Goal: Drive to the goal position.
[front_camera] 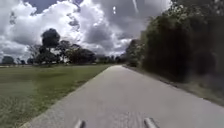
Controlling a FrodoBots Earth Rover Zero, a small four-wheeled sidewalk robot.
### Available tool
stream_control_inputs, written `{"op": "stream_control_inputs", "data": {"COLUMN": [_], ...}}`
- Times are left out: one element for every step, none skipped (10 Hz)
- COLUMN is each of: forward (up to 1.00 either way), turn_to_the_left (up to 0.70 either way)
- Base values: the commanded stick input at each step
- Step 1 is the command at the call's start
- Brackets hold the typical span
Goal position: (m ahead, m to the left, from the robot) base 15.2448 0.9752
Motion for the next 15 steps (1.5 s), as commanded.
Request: {"op": "stream_control_inputs", "data": {"forward": [0.7,0.7,0.7,0.7,0.7,0.7,0.7,0.7,0.7,0.7,0.7,0.7,0.7,0.7,0.7], "turn_to_the_left": [0.0,0.0,0.0,0.0,0.0,0.0,0.0,0.0,0.0,0.0,0.0,0.0,0.0,0.0,0.0]}}
